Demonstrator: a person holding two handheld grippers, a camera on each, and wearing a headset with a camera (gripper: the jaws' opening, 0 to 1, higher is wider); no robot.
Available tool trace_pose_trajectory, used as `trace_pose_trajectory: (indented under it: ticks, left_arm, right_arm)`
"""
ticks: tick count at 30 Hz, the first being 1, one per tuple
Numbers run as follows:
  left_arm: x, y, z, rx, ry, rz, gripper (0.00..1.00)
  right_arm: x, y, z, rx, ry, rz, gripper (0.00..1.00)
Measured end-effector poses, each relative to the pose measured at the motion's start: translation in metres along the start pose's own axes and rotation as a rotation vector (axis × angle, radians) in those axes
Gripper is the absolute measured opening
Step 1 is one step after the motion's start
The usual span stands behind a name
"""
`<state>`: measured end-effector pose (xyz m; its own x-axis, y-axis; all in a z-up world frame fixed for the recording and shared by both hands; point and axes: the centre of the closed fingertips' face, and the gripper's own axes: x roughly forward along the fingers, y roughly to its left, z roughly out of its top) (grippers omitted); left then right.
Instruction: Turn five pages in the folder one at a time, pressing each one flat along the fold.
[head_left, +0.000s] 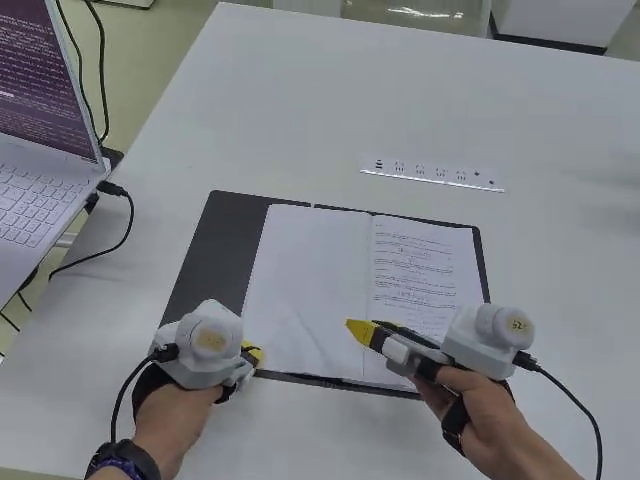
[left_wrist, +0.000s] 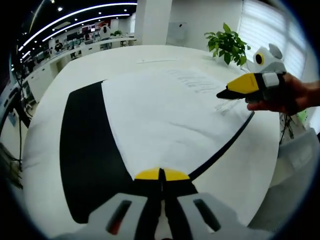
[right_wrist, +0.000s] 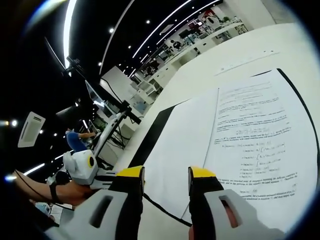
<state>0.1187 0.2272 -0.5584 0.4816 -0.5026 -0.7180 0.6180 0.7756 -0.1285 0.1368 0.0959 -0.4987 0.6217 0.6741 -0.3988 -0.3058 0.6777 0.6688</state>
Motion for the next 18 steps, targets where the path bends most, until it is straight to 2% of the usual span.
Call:
trace_pose_trajectory:
  ticks: [5,10,13,18]
  left_arm:
    - [0.000,0.001,0.000,-0.015,0.003,-0.002,0.00]
    - [-0.001,0.000,0.000,-0.024,0.028,-0.020,0.00]
    - [0.000,0.002,-0.001,-0.066,0.023,-0.031,0.00]
    - [0.000,0.001,-0.001,-0.067,0.014,-0.036,0.00]
  right_arm:
    - [0.005,-0.009,0.005,0.014,-0.006,-0.017,0.28]
    - [0.014,-0.018,0.014,0.020,-0.014,-0.021,0.24]
    - [0.020,-0.021,0.020,0.021,-0.017,-0.022,0.23]
    - [0.033,-0.028,0.026,0.029,-0.028,-0.021,0.21]
